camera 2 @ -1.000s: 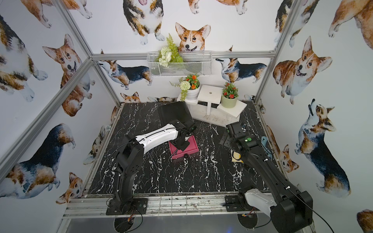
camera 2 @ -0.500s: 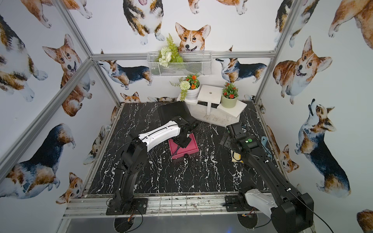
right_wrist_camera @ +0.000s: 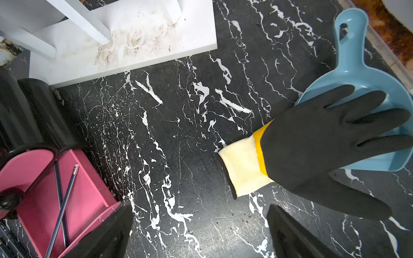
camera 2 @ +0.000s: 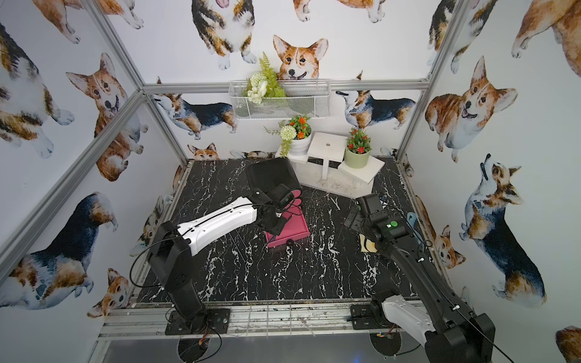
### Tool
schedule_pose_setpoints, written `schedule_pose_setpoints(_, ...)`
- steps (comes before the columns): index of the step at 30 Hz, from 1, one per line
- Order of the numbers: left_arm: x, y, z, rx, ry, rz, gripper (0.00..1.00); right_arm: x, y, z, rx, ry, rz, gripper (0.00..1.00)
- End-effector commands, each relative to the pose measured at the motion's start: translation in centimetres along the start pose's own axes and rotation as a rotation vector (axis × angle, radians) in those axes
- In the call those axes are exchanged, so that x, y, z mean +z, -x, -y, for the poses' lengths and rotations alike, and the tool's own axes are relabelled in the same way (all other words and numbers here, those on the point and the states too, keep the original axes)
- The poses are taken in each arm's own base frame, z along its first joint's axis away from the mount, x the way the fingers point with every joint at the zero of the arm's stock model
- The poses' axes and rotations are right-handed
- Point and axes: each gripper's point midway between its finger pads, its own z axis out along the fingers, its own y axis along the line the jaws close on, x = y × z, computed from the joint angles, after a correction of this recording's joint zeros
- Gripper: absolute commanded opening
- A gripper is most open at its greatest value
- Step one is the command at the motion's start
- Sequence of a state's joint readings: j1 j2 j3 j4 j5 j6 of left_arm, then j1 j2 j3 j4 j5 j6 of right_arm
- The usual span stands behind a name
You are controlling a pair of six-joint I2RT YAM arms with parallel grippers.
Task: Please place the pencils in the drawer according to their color
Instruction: Place the pencil in the drawer.
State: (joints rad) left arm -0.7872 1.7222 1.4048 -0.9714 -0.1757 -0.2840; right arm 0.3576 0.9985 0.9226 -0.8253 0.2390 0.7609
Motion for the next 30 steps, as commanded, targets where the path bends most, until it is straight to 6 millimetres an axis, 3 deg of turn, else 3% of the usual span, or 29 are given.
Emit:
schedule_pose_setpoints(1, -0.4, -0.5, 0.0, -0.094, -0.061, 0.105, 0.33, -0.5, 0.3, 0.7, -0.015, -0.029, 0.024, 1.00)
schedule_pose_setpoints(9, 2.3, -4.2, -1.2, -0.205, -0.119, 0.100, 0.31, -0.4, 0.1, 0.8, -0.012, -0.031, 0.012, 1.00)
schedule_pose_setpoints(19, 5.6, -5.0, -1.4, -0.218, -0.099, 0.018, 0.28, -0.5, 0.1, 1.1, 0.004, -0.048, 0.018, 1.00)
schedule_pose_setpoints(30, 5.5, -5.1, -2.2, -0.220, -0.089, 0.004, 0.19, 0.0, 0.1, 1.0, 0.005, -0.050, 0.013, 1.00)
